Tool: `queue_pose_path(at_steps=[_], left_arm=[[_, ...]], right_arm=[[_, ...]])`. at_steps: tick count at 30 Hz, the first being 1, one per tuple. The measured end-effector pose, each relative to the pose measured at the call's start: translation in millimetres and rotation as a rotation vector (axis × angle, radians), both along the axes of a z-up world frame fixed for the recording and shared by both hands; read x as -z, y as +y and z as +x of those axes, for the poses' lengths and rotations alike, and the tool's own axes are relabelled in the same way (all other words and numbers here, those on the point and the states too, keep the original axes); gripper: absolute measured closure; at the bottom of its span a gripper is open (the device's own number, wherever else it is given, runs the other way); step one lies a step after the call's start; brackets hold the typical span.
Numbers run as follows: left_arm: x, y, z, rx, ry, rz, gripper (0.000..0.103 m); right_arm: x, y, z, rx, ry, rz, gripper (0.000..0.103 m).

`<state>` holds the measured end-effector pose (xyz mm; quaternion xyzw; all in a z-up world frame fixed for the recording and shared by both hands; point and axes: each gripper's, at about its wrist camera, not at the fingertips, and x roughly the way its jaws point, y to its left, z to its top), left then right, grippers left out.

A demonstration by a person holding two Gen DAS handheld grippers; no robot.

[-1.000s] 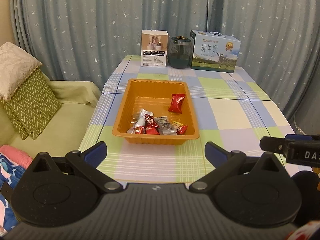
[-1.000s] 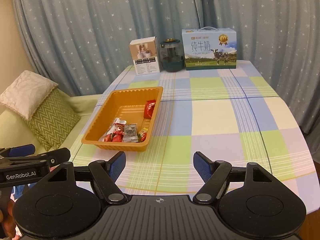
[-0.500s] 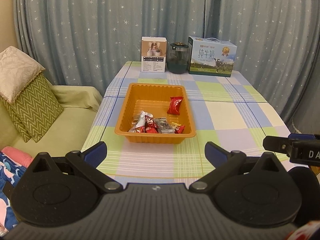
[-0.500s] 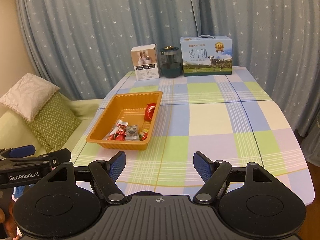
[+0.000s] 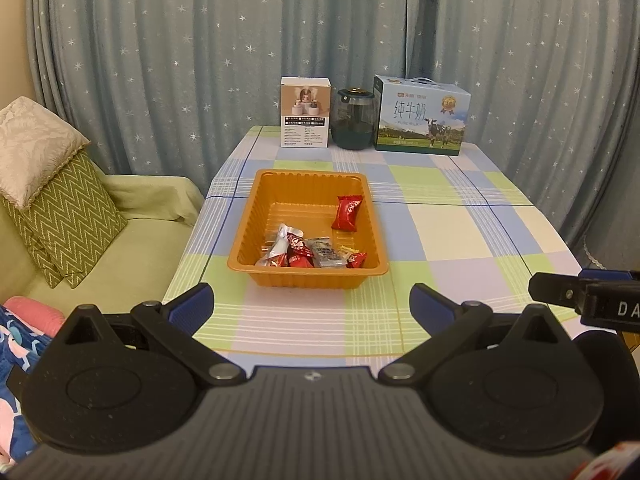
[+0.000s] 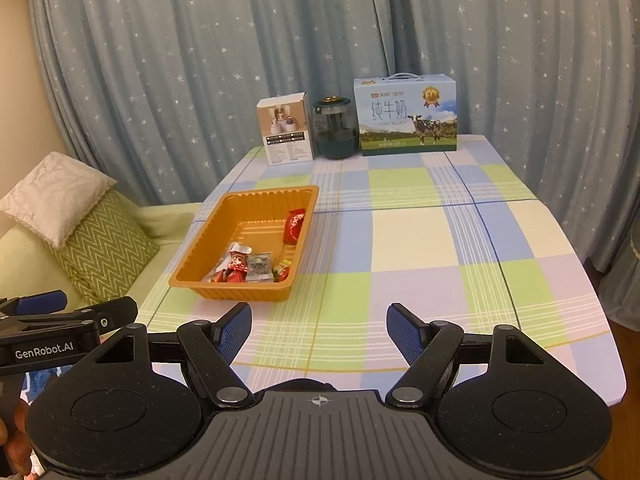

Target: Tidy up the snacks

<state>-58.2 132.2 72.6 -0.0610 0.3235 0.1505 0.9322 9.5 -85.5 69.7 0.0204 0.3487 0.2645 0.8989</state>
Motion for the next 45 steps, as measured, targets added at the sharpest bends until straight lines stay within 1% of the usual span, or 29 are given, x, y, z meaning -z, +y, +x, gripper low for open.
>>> queue_pose_path(at_steps=[45], left_arm=[[-3.7,2.0,1.6,0.003,-0.001,0.003,0.0]], right_arm=[[-1.3,0.5,2.2,-0.006,0.0,0.004,0.029]])
